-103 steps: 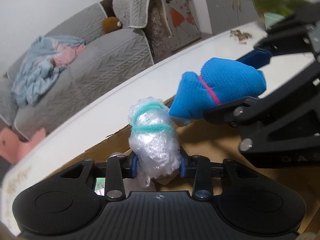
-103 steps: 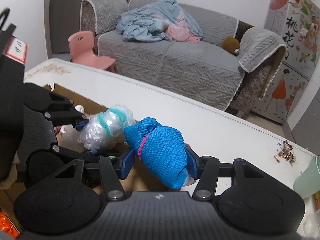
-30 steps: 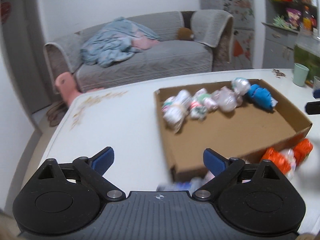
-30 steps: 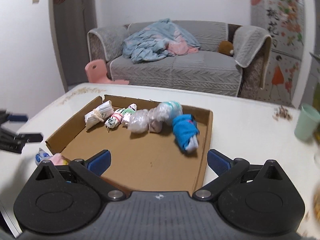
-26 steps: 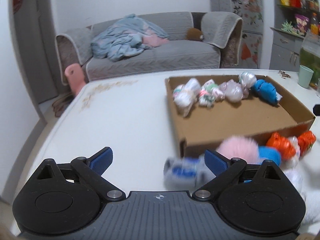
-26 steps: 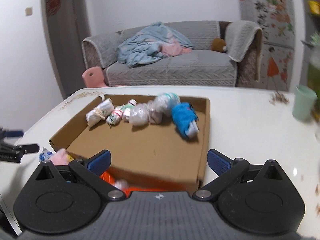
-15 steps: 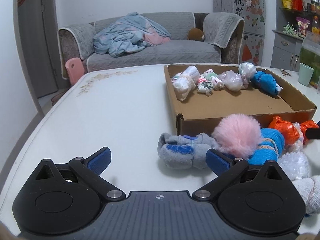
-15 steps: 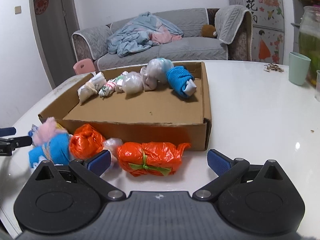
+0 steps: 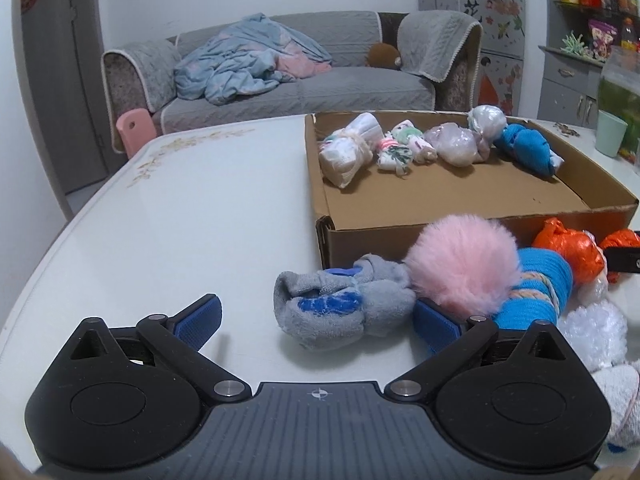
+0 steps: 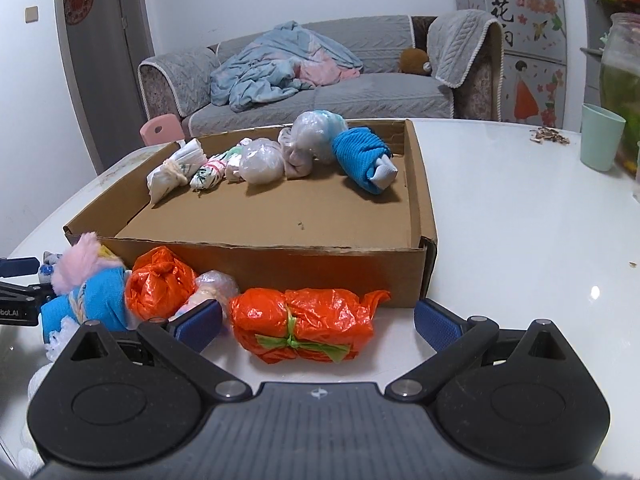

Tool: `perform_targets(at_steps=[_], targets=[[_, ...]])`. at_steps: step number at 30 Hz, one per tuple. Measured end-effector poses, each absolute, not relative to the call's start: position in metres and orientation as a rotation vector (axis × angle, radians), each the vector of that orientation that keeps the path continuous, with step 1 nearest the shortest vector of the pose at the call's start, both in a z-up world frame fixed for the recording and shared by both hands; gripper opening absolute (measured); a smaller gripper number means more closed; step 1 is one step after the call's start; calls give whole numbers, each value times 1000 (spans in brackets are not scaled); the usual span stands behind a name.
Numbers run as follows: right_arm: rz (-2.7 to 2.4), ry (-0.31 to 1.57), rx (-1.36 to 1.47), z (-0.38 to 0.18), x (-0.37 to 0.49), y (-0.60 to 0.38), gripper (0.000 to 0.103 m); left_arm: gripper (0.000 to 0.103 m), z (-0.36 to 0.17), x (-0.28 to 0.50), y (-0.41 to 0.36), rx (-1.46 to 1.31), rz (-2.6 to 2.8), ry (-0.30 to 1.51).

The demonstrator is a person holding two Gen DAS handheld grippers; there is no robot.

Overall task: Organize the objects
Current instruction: 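Move both tools back to the pile and lower onto bundles, then grasp the grey sock bundle with left tool while right tool grasps orange plastic bundle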

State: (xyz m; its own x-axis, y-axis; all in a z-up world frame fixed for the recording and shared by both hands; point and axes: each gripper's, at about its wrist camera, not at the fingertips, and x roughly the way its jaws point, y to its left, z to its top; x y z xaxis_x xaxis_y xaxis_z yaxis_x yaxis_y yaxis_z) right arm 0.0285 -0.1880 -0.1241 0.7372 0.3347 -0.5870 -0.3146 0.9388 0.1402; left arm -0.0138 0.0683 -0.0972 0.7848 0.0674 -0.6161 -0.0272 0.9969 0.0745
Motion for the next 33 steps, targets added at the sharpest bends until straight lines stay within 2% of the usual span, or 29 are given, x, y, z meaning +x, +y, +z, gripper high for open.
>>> perform_targets(at_steps=[1, 2, 4, 5, 7, 10, 33], targets=[[355, 653, 32, -124, 28, -187, 90, 98, -97, -13, 69, 50, 43, 669], [354, 659, 30, -125, 29, -187, 77, 97, -98, -12, 70, 34, 31, 671], [349, 658, 31, -125, 28, -186, 65, 82, -100, -11, 71, 2, 4, 681], [344, 654, 35, -125, 27, -187, 63, 76, -101, -12, 72, -13, -11, 686], [351, 651, 41, -124, 28, -188, 62, 69, -101, -14, 69, 6, -3, 674], [355, 645, 49, -124, 27, -189, 61, 67, -100, -17, 69, 6, -6, 670], [372, 580, 85, -118, 14, -203, 61, 66, -80, -49, 77, -8, 7, 622]])
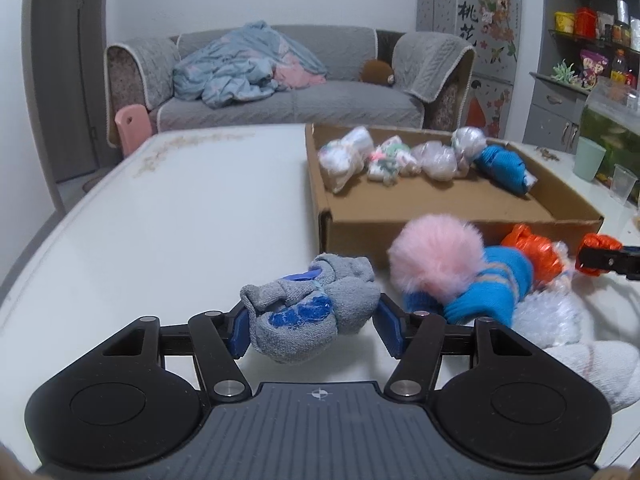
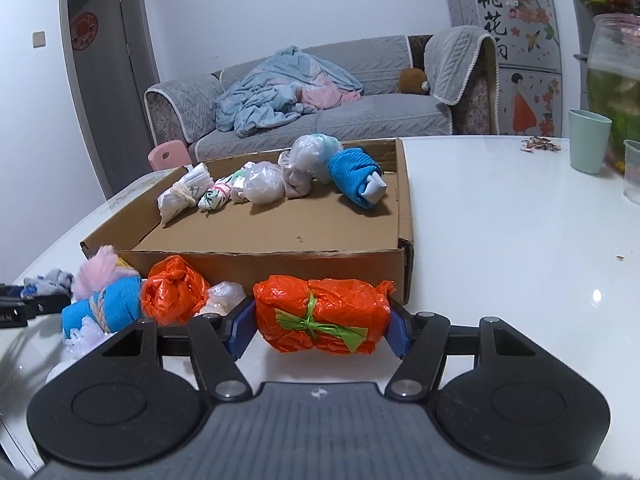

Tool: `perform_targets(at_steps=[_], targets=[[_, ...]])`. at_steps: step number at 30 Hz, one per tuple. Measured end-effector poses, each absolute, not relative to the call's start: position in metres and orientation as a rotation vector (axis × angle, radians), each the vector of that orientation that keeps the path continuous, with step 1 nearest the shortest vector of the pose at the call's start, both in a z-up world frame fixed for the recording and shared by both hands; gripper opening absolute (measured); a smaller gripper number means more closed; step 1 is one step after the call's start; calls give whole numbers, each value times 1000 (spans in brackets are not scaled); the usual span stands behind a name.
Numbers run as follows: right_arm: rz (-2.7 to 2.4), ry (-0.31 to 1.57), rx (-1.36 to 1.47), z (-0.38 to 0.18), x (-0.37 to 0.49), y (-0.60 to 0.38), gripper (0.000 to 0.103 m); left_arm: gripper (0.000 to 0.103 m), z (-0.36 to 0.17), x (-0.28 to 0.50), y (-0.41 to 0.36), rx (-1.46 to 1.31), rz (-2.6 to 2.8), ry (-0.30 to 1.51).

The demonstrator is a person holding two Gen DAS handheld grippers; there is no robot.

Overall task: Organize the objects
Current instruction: 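Grasp the grey sock bundle with left tool while right tool grasps orange plastic bundle, then carry both bundles into the box and open both tools to release them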

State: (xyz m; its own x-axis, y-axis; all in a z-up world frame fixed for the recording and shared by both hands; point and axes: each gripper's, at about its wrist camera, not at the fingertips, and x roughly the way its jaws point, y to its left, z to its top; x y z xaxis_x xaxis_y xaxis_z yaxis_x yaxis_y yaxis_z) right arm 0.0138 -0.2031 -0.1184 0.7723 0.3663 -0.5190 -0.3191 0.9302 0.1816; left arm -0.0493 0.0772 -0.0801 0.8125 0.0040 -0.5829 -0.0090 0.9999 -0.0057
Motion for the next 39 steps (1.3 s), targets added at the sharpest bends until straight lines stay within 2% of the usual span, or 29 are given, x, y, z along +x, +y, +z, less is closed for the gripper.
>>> perform_targets(at_steps=[9, 16, 21, 32, 39], targets=[[426, 466, 49, -75, 16, -203, 61, 67, -37, -38, 63, 84, -62, 538], [589, 359, -71, -29, 45, -178, 61, 67, -5, 7, 54, 197, -164, 498], [789, 319, -222, -8, 79, -146, 61, 67, 2, 53, 50, 269, -358, 554], [1023, 507, -448, -56, 167, -76, 61, 67, -64, 134, 33, 419, -538, 791], [1065, 573, -554, -85, 187, -59, 61, 67, -84, 160, 40, 387, -540, 821]])
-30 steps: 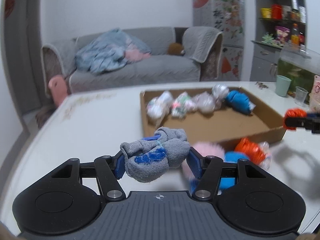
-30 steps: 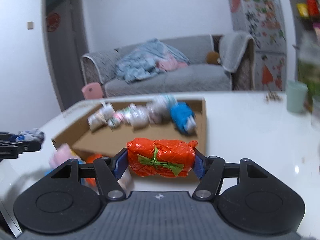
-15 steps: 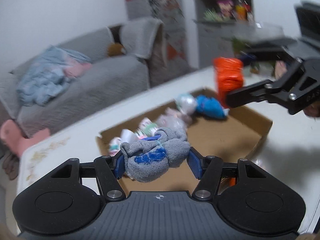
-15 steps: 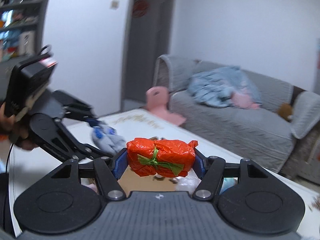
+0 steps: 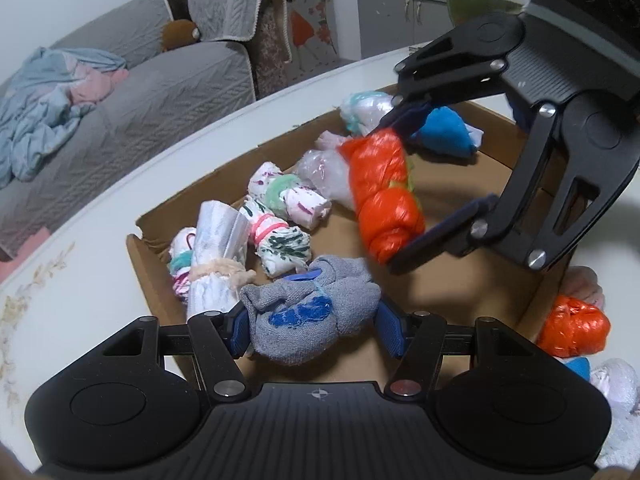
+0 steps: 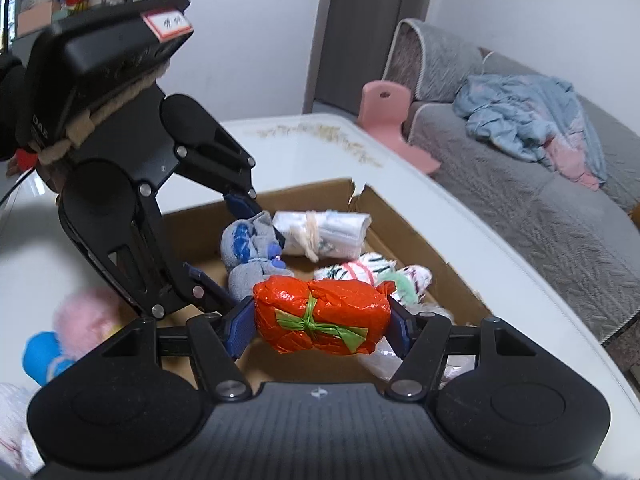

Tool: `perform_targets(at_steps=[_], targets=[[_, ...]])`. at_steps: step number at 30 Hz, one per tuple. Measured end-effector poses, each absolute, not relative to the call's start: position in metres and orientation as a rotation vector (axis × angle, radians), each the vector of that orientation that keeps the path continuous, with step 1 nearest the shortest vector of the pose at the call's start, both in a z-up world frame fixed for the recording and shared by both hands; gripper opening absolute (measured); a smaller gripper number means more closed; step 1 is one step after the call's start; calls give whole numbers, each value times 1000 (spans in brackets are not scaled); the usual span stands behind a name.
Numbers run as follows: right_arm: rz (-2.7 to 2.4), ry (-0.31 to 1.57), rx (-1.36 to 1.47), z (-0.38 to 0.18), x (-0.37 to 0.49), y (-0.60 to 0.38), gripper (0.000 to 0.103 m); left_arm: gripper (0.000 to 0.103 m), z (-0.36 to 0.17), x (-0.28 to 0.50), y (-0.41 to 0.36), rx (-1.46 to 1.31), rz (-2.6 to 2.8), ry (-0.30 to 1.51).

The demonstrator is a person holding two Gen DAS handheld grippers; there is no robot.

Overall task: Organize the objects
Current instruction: 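Carry both bundles into the box and open both tools to release them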

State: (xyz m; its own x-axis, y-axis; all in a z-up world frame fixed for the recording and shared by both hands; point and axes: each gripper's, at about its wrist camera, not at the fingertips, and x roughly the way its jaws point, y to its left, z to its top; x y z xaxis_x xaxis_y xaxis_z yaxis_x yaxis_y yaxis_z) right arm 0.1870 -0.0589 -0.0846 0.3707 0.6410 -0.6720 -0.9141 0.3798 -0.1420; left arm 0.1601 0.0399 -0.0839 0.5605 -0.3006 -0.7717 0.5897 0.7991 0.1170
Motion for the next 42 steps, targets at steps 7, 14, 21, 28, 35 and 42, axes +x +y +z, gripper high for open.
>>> perform_targets(at_steps=[7, 14, 21, 28, 35, 42], targets=[[1113, 633, -670, -99, 191, -53, 61, 68, -90, 159, 44, 373, -526, 841], [1117, 654, -758, -101, 189, -45, 65, 72, -87, 154, 40, 389, -492, 837], [1108, 656, -791, -99, 184, -43, 72, 84, -84, 150, 32, 423, -484, 846], [1101, 648, -816, -97, 180, -41, 77, 87, -81, 144, 28, 455, -475, 842], [1083, 651, -823, -93, 178, -38, 85, 91, -77, 140, 27, 468, -466, 836], [1065, 655, -827, -87, 174, -40, 91, 96, -70, 135, 29, 465, -427, 822]])
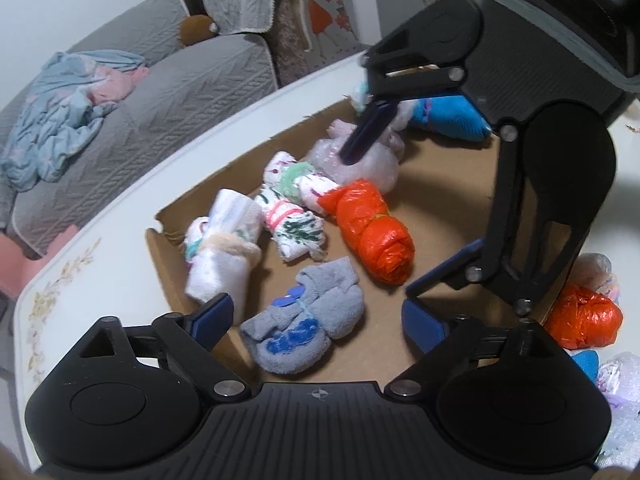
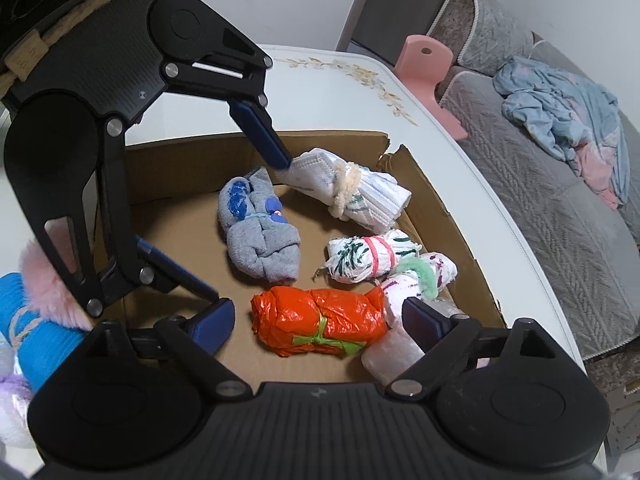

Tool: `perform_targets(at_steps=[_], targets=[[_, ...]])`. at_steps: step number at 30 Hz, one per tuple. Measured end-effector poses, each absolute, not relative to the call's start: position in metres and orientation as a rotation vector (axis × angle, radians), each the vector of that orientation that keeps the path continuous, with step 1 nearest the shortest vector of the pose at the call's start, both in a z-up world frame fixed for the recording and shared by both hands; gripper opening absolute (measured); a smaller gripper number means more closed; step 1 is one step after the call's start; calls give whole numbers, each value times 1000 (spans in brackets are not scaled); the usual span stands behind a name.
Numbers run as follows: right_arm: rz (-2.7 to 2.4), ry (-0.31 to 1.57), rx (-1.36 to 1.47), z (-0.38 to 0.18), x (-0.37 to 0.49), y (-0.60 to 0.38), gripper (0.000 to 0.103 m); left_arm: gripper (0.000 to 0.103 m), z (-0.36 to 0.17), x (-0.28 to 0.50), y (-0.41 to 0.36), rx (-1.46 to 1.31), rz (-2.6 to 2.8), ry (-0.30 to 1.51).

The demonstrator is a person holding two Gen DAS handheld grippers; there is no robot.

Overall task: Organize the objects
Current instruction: 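Carry both bundles into the box and open both tools to release them, then move both tools back over the remaining pile of bundles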

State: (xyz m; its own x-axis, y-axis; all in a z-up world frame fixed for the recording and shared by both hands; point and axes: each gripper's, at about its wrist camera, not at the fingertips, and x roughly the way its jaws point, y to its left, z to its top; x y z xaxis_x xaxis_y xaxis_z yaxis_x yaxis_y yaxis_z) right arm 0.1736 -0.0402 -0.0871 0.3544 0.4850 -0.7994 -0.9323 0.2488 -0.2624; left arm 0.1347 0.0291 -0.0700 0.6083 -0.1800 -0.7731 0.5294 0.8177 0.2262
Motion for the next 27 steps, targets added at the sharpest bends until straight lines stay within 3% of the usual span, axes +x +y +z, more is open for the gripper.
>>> perform_targets(at_steps=[2, 27], targets=[[1063, 652, -825, -85, 171, -41, 97, 96, -66, 133, 32, 456, -411, 814], [897, 656, -651, -56, 134, -57, 102, 102, -17, 82, 49, 299, -206, 724]])
